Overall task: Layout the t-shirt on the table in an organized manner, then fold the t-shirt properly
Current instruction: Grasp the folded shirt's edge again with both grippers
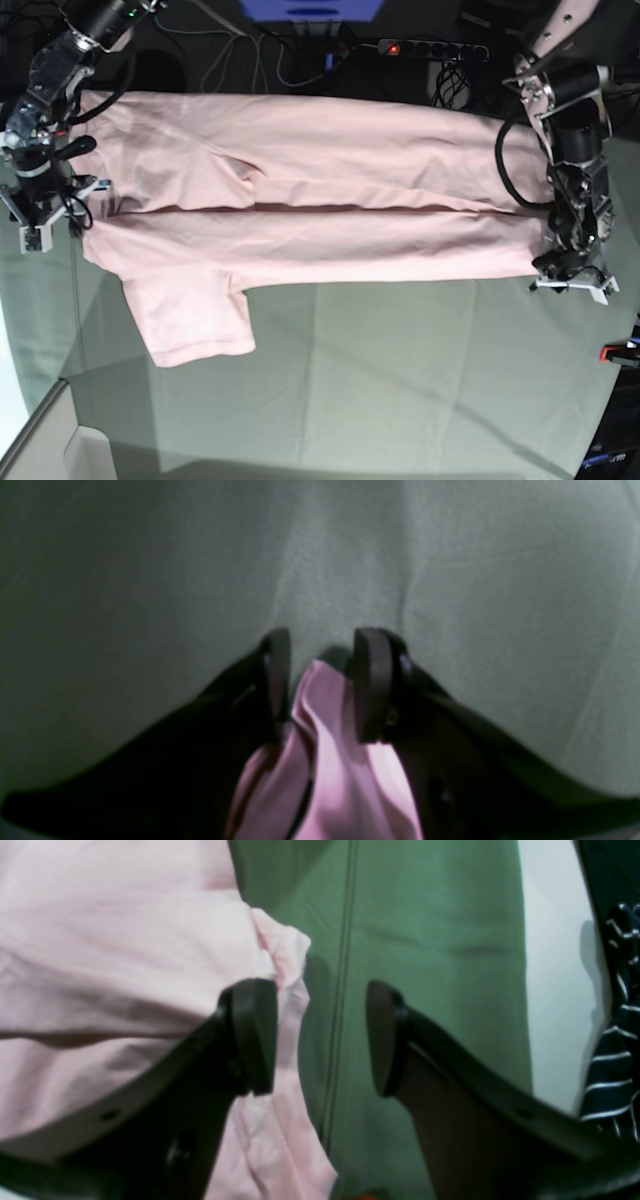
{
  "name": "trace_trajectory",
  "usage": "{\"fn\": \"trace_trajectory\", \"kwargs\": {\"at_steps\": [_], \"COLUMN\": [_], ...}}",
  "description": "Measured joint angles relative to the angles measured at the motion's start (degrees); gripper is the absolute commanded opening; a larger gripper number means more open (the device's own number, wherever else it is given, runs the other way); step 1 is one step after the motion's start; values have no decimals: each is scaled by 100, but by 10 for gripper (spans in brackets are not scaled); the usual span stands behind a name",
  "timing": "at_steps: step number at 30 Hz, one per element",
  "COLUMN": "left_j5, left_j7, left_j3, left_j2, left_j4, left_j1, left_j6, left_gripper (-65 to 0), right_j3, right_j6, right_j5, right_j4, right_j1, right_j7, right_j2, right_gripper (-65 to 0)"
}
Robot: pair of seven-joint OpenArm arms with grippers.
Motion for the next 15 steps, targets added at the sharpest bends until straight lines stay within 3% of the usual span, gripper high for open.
{"fn": "trace_trajectory", "kwargs": {"at_steps": [2, 4, 10, 15], "left_j5": [4, -2, -26, -17], "left_j7": [4, 7, 0, 173], "left_j3": [0, 0, 0, 4], "left_j2": [0, 0, 4, 98], "left_j4": [0, 0, 74, 841], "left_j1": [15, 31, 116, 501], "left_j6": [0, 0, -2, 48], "left_gripper": [-527, -638, -650, -650], "right_j3": [0, 2, 2, 2], "right_j6": [0, 0, 0, 0], "right_j5": [0, -2, -2, -7], "right_j4": [0, 0, 4, 7], "right_j1": [2, 9, 61, 111], "right_j7": [0, 0, -2, -11], "right_j2": [-2, 0, 0, -2], "right_gripper": [-355, -355, -355, -355]}}
